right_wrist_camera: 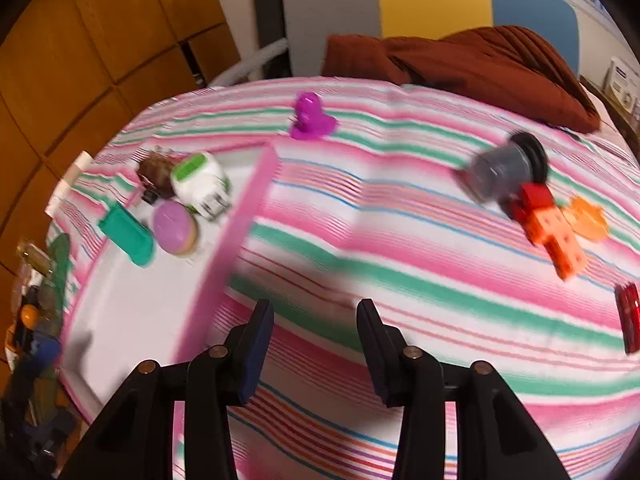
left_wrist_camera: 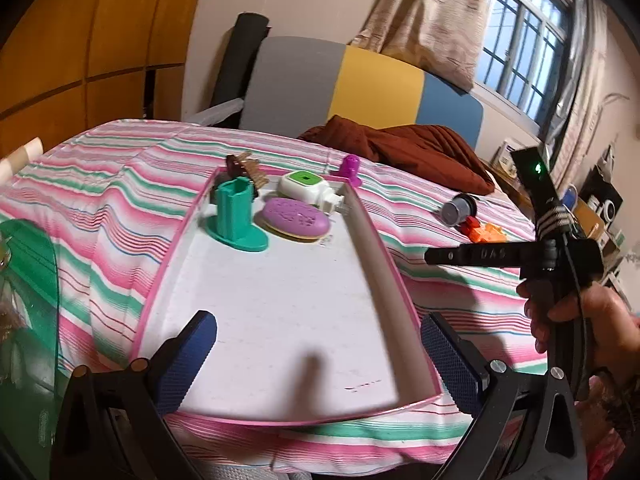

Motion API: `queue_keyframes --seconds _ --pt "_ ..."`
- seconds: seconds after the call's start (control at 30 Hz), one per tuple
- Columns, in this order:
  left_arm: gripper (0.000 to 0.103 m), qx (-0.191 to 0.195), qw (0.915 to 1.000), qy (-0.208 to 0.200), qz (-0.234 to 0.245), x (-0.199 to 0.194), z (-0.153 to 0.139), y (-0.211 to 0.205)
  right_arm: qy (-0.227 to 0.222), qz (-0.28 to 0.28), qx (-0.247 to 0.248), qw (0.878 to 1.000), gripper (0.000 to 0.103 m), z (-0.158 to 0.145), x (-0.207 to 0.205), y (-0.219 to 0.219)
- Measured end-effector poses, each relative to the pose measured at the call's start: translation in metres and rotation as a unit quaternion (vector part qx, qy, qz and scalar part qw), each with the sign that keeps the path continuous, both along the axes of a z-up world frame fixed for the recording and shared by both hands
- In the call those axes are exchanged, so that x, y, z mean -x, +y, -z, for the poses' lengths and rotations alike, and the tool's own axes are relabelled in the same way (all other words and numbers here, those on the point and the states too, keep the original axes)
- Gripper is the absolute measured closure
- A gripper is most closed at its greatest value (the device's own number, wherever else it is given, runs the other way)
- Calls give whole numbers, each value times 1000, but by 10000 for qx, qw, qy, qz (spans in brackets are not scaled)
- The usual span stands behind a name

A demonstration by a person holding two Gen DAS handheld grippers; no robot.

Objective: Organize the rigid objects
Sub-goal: 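Move the right gripper to the red tube and grasp it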

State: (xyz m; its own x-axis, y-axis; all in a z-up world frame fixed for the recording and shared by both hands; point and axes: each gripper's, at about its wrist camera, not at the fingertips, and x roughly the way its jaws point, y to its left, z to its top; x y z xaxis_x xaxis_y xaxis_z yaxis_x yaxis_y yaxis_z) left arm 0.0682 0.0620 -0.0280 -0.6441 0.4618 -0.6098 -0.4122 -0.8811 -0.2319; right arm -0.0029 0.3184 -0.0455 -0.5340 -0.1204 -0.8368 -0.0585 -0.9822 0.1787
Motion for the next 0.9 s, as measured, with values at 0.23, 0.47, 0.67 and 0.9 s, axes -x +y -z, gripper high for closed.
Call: queue_keyframes --seconds 0.23,0.47,0.67,0.9 --pt "0 161 9992 167 325 -11 -6 21 -139 288 -119 9994 60 11 -23 33" --pt "0 307 9959 290 802 -21 -12 51 -319 731 -199 9966 60 12 -34 82" --pt "0 570 9896 515 1219 -38 -16 77 -338 1542 -575 9858 60 -1 -36 153" --pt "0 737 9843 622 1476 -48 -16 90 128 2584 -691 9635 57 -17 -45 246"
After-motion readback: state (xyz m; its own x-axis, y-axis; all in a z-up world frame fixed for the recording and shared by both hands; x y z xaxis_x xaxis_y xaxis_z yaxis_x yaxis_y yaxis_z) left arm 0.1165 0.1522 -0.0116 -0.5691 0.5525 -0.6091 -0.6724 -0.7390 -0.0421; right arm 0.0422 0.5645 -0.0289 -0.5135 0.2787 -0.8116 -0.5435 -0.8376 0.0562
